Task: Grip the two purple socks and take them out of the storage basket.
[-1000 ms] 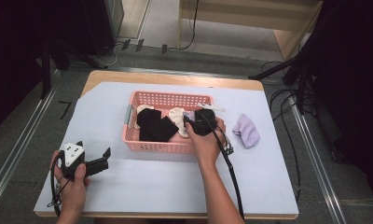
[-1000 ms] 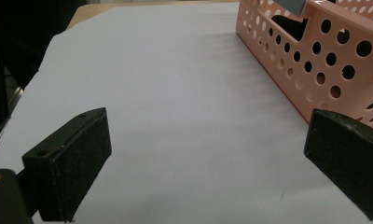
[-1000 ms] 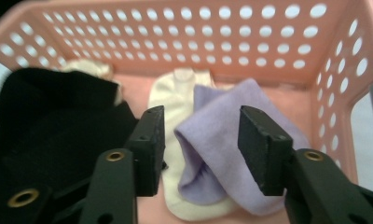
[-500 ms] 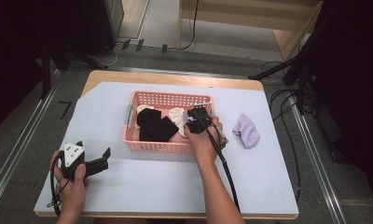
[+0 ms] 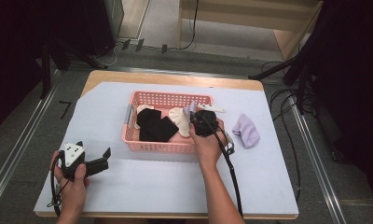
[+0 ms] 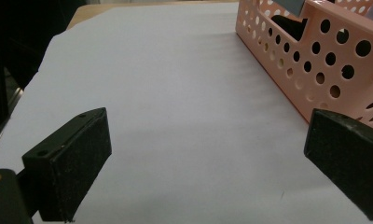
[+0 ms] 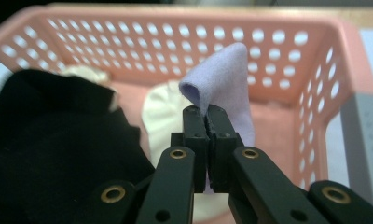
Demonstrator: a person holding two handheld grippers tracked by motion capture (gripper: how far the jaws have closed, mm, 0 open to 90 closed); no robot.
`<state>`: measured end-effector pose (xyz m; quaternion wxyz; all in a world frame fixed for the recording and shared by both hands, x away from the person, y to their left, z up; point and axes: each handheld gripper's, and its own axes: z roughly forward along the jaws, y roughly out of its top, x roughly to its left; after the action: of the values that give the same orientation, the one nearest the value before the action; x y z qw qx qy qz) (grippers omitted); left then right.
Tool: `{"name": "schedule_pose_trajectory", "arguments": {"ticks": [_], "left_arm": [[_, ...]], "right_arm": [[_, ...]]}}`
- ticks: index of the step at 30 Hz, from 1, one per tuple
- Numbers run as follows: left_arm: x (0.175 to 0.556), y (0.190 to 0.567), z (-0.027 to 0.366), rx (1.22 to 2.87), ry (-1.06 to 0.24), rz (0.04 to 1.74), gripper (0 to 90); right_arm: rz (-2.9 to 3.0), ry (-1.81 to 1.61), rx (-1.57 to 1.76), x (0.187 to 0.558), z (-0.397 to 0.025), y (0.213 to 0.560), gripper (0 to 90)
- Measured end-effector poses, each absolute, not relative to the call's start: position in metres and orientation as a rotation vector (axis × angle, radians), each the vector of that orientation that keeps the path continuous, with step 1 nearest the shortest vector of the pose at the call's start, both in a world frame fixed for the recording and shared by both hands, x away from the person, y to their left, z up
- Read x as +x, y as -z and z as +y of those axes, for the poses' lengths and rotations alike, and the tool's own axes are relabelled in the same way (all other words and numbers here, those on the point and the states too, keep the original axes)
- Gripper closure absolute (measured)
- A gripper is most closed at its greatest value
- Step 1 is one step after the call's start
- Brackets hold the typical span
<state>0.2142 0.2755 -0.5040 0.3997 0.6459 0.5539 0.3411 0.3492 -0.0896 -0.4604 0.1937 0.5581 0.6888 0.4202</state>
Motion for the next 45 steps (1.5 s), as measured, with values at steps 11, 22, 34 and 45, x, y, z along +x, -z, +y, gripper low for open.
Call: {"name": "schedule_pose_trajectory", "arguments": {"ticks": [11, 22, 34, 45], "left_arm": [[0.214, 0.504, 0.275, 1.638, -0.864, 1.401, 1.3], [0.214, 0.504, 0.275, 1.639, -0.865, 1.4, 1.3], [0.214, 0.504, 0.275, 1.64, -0.871, 1.396, 1.3], [0.214, 0.504, 0.275, 1.645, -0.876, 1.393, 1.3]], "right_arm": [[1.807, -1.435, 1.37, 0.338, -0.098, 0.442, 88.7], [1.7, -1.5, 1.264, 0.331, -0.11, 0.427, 88.8], [1.547, -1.499, 1.255, 0.324, -0.146, 0.412, 88.7], [1.461, -1.439, 1.327, 0.318, -0.198, 0.419, 88.6]]}}
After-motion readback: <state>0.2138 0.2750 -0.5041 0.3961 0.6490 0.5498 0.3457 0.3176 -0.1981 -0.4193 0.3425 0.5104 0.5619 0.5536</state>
